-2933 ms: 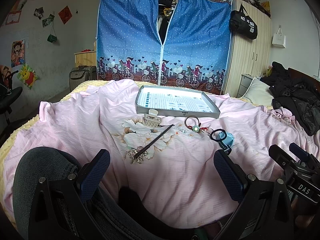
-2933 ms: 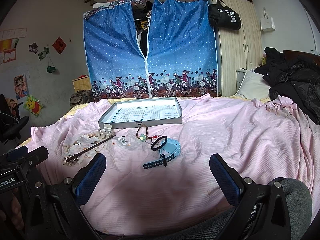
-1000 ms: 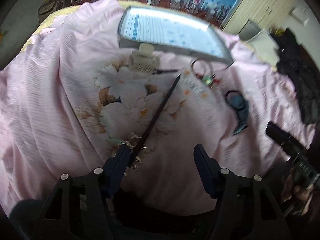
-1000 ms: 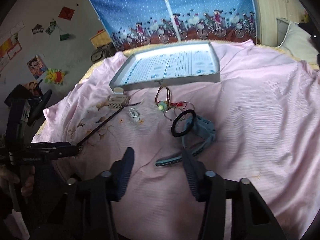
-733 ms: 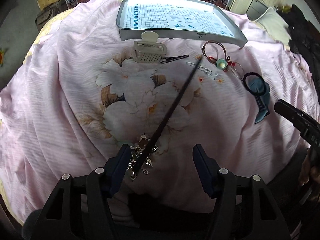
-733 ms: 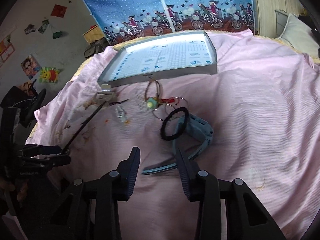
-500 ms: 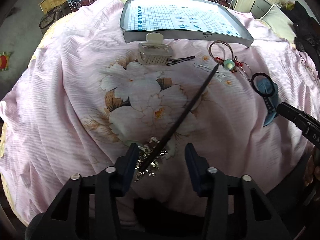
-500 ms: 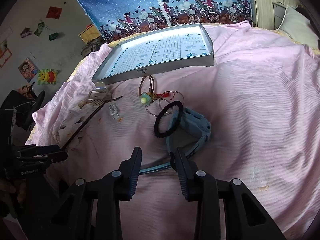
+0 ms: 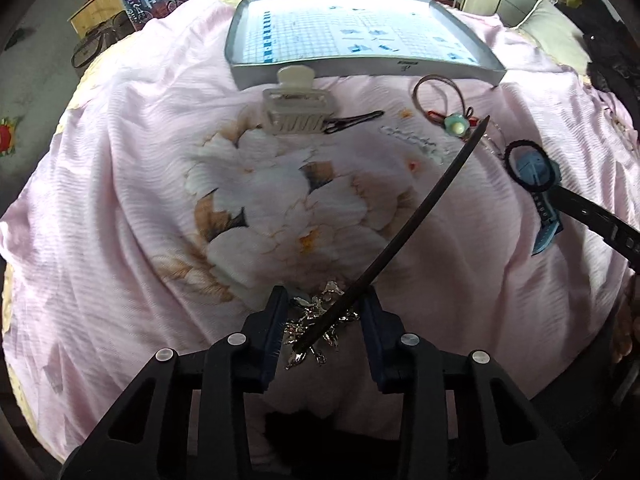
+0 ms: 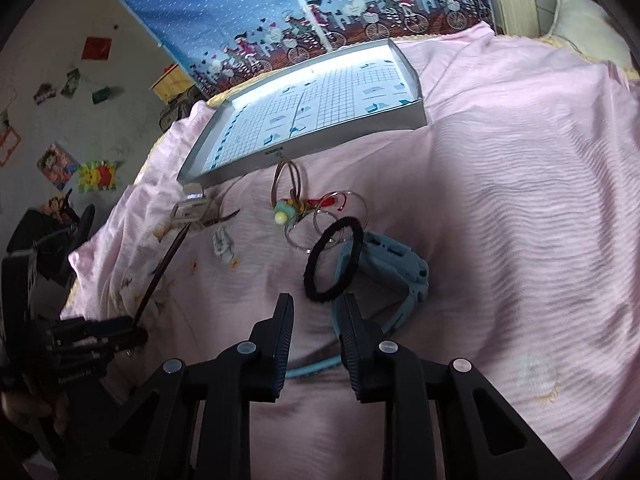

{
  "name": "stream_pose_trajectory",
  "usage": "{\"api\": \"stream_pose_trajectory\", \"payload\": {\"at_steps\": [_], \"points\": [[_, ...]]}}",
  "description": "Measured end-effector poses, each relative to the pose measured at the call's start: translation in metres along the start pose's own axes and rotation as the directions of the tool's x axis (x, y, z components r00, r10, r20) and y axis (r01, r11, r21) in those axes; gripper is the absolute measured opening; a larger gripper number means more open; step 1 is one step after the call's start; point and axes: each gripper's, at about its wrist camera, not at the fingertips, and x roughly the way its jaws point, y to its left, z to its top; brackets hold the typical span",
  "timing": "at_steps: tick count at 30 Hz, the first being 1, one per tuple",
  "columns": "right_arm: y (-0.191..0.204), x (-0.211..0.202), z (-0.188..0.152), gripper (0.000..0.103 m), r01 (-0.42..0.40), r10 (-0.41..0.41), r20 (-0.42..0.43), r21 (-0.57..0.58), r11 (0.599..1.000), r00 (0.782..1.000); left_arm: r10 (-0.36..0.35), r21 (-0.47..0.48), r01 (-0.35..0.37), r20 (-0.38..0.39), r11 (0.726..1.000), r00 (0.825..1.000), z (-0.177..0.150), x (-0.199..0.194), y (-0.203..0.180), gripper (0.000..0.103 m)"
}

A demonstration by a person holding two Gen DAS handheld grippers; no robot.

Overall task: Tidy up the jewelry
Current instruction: 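Grasp the black elastic hair tie with the right tool while the left tool holds the hair stick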

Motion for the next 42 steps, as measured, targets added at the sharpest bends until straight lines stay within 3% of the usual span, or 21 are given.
{"api": "stream_pose_trajectory", "payload": {"at_steps": [8, 12, 14, 15, 23, 33, 38, 42], "points": [[-0.015, 0.005, 0.004, 0.008, -0.046, 0.045, 0.022, 0.099, 0.994, 0.999, -0.177, -0.039, 0.18, 0.081, 0.983, 0.981, 0.009, -0.002, 0.0, 0.031], [-0.015, 0.001, 0.004, 0.006, -0.068, 0.064, 0.048, 0.096, 0.993, 0.997, -0.271, -0.076, 0.282, 0.131, 0.956, 0.954, 0.017, -0.001, 0.001, 0.031], [-0.013, -0.002, 0.004, 0.006, -0.074, 0.069, 0.065, 0.087, 0.993, 0.996, -0.308, -0.093, 0.323, 0.145, 0.942, 0.94, 0.02, 0.0, 0.001, 0.016], [-0.012, -0.005, 0.003, 0.005, -0.08, 0.073, 0.079, 0.081, 0.994, 0.994, -0.317, -0.093, 0.335, 0.162, 0.938, 0.934, 0.021, -0.002, 0.002, 0.016], [-0.009, -0.011, 0.002, 0.005, -0.102, 0.095, 0.109, 0.064, 0.993, 0.99, -0.305, -0.078, 0.323, 0.18, 0.943, 0.935, 0.022, -0.001, -0.001, 0.015], [0.003, -0.019, -0.001, 0.005, -0.153, 0.151, 0.134, 0.009, 0.988, 0.979, -0.327, -0.089, 0.355, 0.233, 0.931, 0.916, 0.018, -0.01, 0.004, 0.015], [0.008, -0.016, -0.004, 0.005, -0.163, 0.162, 0.112, 0.002, 0.987, 0.981, -0.313, -0.079, 0.335, 0.215, 0.939, 0.925, 0.017, -0.007, 0.0, 0.015], [0.014, -0.018, -0.006, 0.005, -0.164, 0.166, 0.121, -0.031, 0.986, 0.979, -0.332, -0.088, 0.36, 0.23, 0.929, 0.915, 0.016, -0.01, 0.001, 0.014]]}}
